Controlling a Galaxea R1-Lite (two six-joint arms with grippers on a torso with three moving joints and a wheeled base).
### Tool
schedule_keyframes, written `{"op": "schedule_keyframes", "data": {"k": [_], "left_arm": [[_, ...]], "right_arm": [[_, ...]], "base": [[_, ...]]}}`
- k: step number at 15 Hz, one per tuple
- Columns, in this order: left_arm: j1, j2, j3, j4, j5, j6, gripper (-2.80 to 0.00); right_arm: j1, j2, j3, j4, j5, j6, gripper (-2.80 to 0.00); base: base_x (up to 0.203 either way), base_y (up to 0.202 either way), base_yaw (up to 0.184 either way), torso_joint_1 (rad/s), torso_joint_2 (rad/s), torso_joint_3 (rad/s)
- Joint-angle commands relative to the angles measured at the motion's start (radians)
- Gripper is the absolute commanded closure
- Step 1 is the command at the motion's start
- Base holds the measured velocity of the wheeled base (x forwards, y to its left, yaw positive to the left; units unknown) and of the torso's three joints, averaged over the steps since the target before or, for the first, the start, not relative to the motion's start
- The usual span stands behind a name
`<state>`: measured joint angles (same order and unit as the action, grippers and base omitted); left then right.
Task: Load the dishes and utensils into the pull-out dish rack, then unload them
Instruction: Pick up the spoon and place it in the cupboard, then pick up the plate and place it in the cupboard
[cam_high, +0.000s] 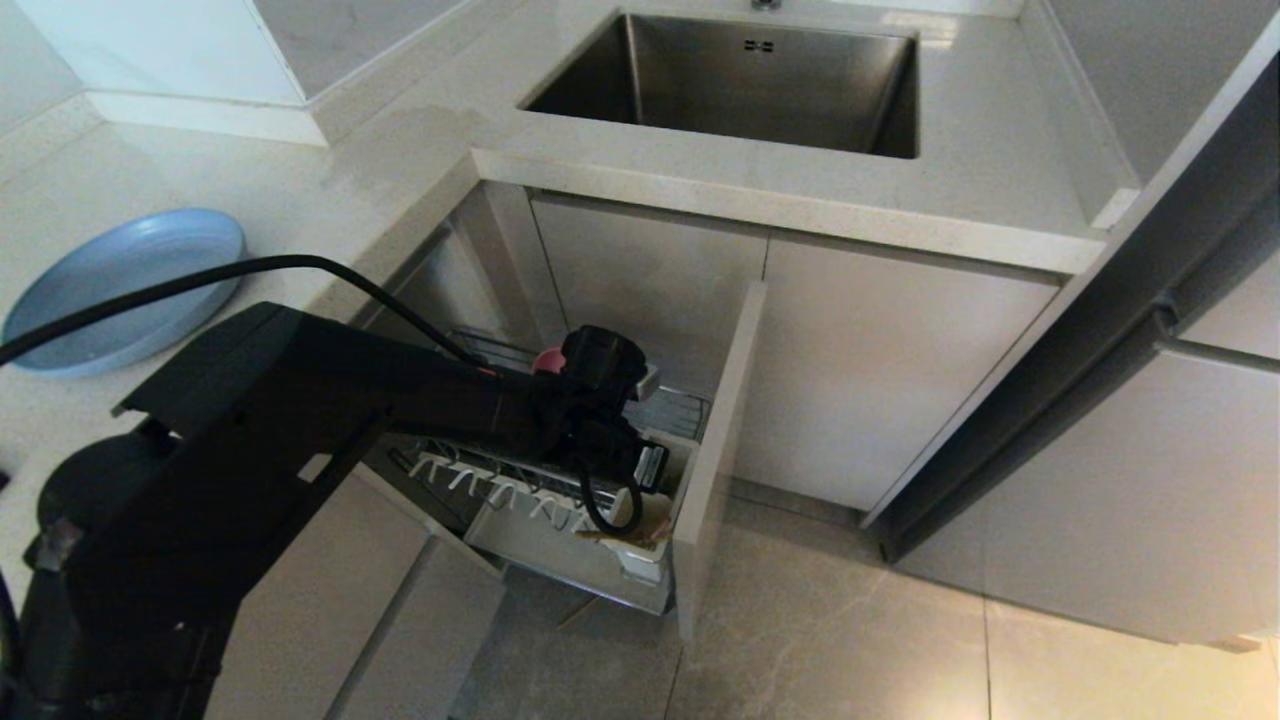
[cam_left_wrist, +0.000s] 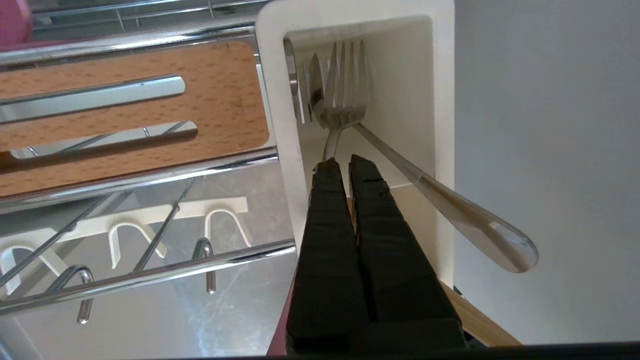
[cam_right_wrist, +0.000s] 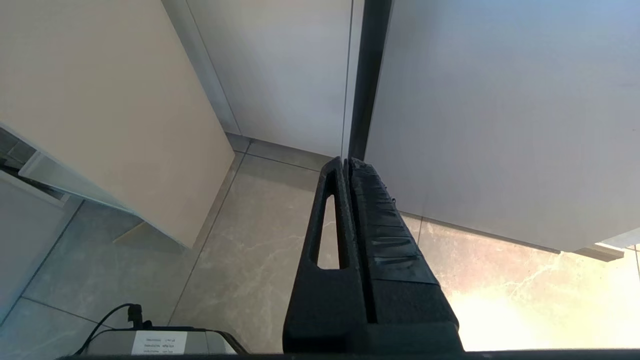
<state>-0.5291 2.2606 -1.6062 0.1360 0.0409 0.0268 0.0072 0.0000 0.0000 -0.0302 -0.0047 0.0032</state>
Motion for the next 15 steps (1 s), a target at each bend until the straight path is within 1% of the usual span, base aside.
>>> {"op": "schedule_keyframes", "data": {"k": [1, 3, 6, 11, 13, 15], "left_arm": [[0.000, 0.000, 0.002, 0.002, 0.001, -0.001, 0.00], [0.000, -0.003, 0.000, 0.001, 0.002, -0.002, 0.00], [-0.003, -0.037, 0.001, 0.001, 0.007, -0.024, 0.00], [-0.003, -0.154, 0.010, -0.011, 0.095, -0.031, 0.00], [-0.003, -0.213, 0.017, -0.017, 0.107, -0.035, 0.00], [-0.007, -0.277, 0.019, -0.017, 0.113, -0.054, 0.00]], "right_arm": [[0.000, 0.000, 0.009, 0.000, 0.000, 0.000, 0.00], [0.000, 0.000, 0.009, 0.000, -0.001, 0.000, 0.00], [0.000, 0.000, 0.008, 0.000, 0.000, 0.000, 0.00], [0.000, 0.000, 0.008, 0.000, 0.000, 0.000, 0.00], [0.000, 0.000, 0.008, 0.000, 0.000, 0.000, 0.00], [0.000, 0.000, 0.008, 0.000, 0.000, 0.000, 0.00]], "base": [[0.000, 0.000, 0.000, 0.000, 0.00, 0.000], [0.000, 0.000, 0.000, 0.000, 0.00, 0.000], [0.000, 0.000, 0.000, 0.000, 0.00, 0.000], [0.000, 0.000, 0.000, 0.000, 0.00, 0.000], [0.000, 0.000, 0.000, 0.000, 0.00, 0.000], [0.000, 0.000, 0.000, 0.000, 0.00, 0.000]]}}
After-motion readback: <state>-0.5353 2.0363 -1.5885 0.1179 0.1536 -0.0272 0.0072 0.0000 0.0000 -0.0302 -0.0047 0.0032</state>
